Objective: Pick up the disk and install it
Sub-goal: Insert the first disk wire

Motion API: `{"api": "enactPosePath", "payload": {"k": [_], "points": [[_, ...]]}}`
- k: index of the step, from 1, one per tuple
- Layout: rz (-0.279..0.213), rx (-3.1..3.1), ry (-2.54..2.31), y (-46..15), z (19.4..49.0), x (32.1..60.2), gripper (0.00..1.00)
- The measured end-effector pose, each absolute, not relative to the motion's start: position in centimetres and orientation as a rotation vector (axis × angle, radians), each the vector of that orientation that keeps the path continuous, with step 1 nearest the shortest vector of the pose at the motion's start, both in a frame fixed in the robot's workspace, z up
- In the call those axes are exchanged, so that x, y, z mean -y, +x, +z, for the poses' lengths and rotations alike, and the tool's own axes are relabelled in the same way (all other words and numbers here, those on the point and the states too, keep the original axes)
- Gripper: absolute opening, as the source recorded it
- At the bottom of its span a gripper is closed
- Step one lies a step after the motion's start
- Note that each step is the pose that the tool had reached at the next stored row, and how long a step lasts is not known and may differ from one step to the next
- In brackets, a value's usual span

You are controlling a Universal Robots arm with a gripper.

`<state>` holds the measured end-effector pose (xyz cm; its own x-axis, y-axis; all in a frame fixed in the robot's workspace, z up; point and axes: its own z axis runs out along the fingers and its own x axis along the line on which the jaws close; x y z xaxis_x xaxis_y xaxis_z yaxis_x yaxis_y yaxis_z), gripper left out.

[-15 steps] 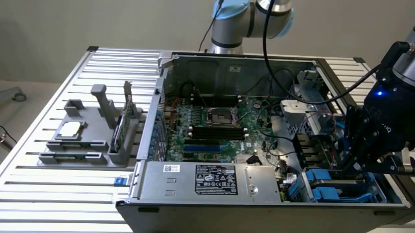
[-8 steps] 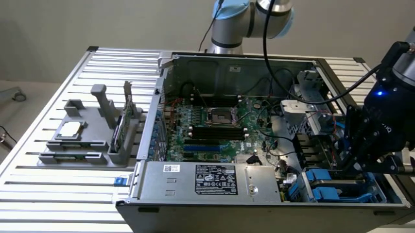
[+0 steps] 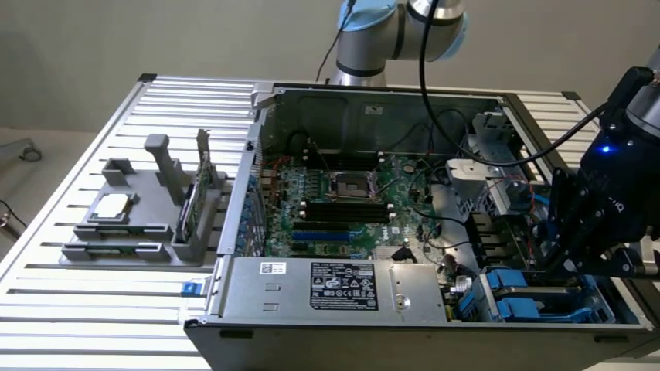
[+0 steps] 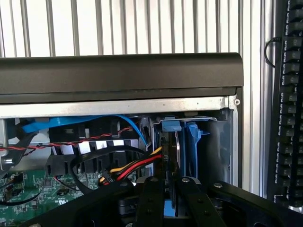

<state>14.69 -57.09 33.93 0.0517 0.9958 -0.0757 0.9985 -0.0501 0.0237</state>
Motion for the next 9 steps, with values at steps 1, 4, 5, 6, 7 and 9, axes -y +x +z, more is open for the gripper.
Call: {"api": "enactPosePath", "payload": {"k": [1,4,5,6,7,9], "points": [[-0.06,-2.116,2.227,14.69,33.92,57.09,0.16],[-0.062,-2.116,2.227,14.69,33.9,57.09,0.16],[-0.063,-2.117,2.227,14.69,33.9,57.09,0.16],[-0.064,-2.117,2.227,14.69,33.9,57.08,0.16],[-0.065,-2.117,2.228,14.7,33.89,57.08,0.16],[-0.067,-2.117,2.228,14.71,33.89,57.09,0.16]]}}
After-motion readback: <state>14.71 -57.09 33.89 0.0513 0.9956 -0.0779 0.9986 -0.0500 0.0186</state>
